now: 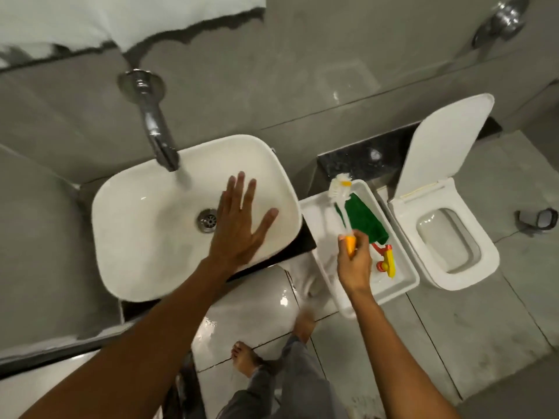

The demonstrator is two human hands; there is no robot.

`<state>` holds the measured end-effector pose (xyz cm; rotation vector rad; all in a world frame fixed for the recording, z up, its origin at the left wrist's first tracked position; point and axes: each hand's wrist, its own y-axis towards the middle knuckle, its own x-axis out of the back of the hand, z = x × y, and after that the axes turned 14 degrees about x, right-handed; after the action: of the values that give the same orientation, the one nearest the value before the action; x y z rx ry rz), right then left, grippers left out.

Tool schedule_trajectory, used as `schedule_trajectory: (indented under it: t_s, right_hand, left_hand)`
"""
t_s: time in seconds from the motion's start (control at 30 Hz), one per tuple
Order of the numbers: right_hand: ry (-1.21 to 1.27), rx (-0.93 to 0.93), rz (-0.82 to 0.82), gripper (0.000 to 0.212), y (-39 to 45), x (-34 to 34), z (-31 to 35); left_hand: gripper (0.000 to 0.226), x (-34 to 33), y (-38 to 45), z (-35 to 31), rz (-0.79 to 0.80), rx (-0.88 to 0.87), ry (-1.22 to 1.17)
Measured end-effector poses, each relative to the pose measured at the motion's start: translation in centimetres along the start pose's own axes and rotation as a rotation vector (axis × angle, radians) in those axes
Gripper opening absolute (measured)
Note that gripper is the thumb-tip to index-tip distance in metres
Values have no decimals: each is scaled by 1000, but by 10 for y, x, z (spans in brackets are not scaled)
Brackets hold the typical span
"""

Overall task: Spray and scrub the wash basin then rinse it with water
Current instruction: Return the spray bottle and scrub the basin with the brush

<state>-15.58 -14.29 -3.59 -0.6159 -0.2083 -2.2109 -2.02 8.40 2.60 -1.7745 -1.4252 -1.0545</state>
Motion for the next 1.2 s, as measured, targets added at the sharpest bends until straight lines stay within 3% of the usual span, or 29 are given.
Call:
schedule_trajectory:
  t_s: [0.2, 0.37, 0.5, 0.6, 0.7, 0.8, 1.03, 1.2]
  right_hand:
    - [101, 169, -27, 41, -32, -8, 87]
    - [52, 326, 193, 38, -65, -39, 149]
    - [-157, 351, 429, 37, -74, -69, 173]
    - [-390, 262, 560, 33, -68, -86, 181]
    - [-654, 126, 603, 32, -58, -87, 182]
    - [-772, 116, 700, 30, -65, -85, 188]
    - [-539, 227, 1028, 32, -131, -132, 214]
    - [-567, 252, 905, 48, -113, -196, 227]
  left_hand:
    - [82, 73, -48, 140, -117, 263, 122]
    - [94, 86, -84, 206, -94, 445, 111]
    - [102, 89, -85, 210, -57, 467, 119]
    - [101, 95, -72, 209, -57, 464, 88]
    - [107, 95, -62, 215, -24, 521, 56]
    - [104, 88, -62, 226, -61, 525, -19]
    - [89, 79, -57, 232, -110, 511, -111]
    - [72, 75, -57, 234, -132, 510, -102]
